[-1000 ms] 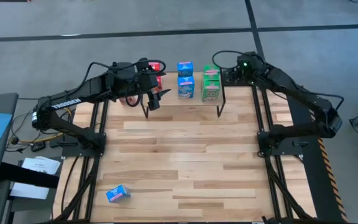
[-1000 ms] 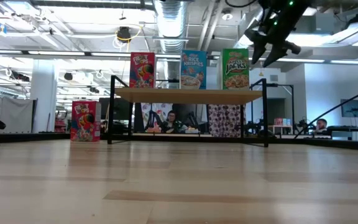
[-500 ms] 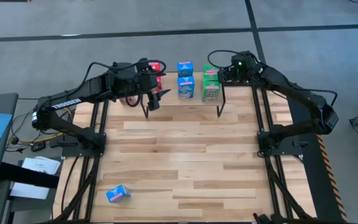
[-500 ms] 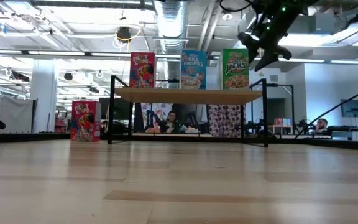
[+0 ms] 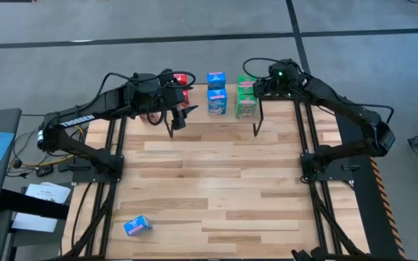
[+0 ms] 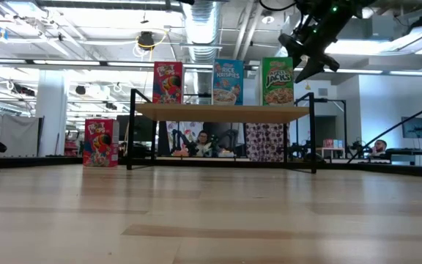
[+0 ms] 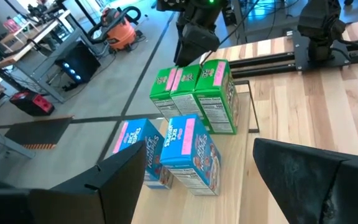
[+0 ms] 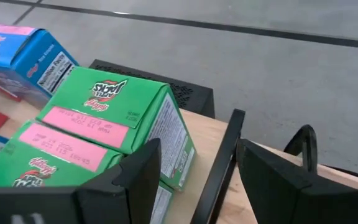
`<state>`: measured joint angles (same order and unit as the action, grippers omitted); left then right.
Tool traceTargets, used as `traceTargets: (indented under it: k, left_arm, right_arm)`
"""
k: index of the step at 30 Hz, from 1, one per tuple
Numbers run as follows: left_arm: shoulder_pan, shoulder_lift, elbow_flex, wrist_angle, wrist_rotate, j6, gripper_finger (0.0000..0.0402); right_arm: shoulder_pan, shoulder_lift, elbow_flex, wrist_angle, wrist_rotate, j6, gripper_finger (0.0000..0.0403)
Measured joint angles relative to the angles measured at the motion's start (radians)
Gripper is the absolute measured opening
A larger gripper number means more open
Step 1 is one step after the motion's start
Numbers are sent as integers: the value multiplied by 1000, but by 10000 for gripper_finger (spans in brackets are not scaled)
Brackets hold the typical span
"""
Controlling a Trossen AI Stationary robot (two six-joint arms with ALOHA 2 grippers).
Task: Stack cereal on shelf
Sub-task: Put the green cereal box on the shelf aligned with the other green cereal box, then put the blue cereal box on the shelf aligned with the other blue cereal box
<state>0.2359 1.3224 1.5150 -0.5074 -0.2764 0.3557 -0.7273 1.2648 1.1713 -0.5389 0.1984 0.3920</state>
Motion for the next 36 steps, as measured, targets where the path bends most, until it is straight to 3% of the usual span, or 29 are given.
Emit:
traceTargets:
  k: [19,36]
  left_arm:
    - [0,0,0,-28,0,0,286]
    - [-19,-65,0,-211,0,-187,286]
  right_arm:
    - [0,-6,-1,-2,-18,0,235]
    - [40,-192,-1,-4,-18,-9,235]
